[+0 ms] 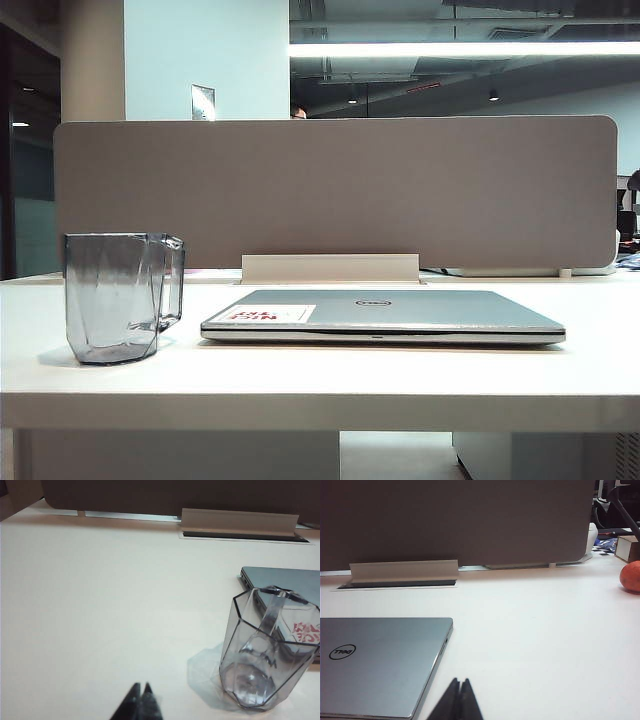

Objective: Pick up the water cup and place it on the right side of the laptop.

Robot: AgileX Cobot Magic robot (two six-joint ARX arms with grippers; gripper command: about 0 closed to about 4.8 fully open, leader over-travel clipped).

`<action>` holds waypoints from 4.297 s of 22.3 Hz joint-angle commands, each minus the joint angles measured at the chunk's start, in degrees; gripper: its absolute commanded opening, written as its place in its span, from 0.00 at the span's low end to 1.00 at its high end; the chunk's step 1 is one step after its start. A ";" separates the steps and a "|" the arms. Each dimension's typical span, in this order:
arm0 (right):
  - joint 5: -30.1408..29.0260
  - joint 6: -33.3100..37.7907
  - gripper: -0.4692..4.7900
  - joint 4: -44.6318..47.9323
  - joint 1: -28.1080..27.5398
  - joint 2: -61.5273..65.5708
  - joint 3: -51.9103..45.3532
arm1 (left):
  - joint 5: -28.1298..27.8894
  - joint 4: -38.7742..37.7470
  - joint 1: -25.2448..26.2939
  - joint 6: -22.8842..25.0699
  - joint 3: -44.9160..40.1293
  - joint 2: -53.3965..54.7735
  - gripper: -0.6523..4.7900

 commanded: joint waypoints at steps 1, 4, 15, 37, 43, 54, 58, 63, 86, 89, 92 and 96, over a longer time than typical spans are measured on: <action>0.15 0.20 0.07 0.68 -0.07 -0.11 -0.35 | 0.20 0.48 -0.07 -0.09 0.17 0.02 0.11; 0.15 0.20 0.07 0.68 -0.07 -0.11 -0.35 | 0.20 0.48 -0.07 -0.09 0.17 0.02 0.11; 0.11 0.22 0.07 0.76 -0.04 -0.11 -0.35 | 0.20 0.52 -0.07 -0.04 0.17 0.02 0.11; -5.05 0.66 0.07 1.53 -0.02 -0.04 2.89 | 0.44 0.50 -0.07 -0.13 0.17 0.02 0.11; -5.07 0.66 0.07 -0.35 0.00 1.77 8.85 | 0.42 0.50 -0.07 -0.11 0.17 0.02 0.11; -16.72 0.63 0.07 0.68 0.09 17.51 17.42 | 3.02 0.57 -0.07 -0.11 0.26 0.02 0.11; -22.03 0.63 0.07 1.31 2.21 27.34 20.98 | 7.37 0.55 -0.07 -0.11 0.28 0.02 0.11; -22.18 0.61 0.07 3.13 6.62 35.63 23.50 | 10.27 0.52 -0.07 -0.09 0.28 0.02 0.11; -22.88 0.61 0.07 25.64 26.75 78.73 34.71 | 15.39 0.52 -0.09 -0.07 0.26 0.02 0.11; -23.32 0.61 0.07 25.62 26.75 83.47 38.93 | 15.34 0.50 -0.09 -0.07 0.26 0.02 0.11; -23.32 0.59 0.07 25.62 26.75 86.29 41.40 | 15.39 0.50 -0.09 -0.07 0.26 0.02 0.11; -24.87 -0.04 0.07 25.59 26.75 89.59 44.11 | 15.34 0.50 -0.09 -0.07 0.24 0.02 0.11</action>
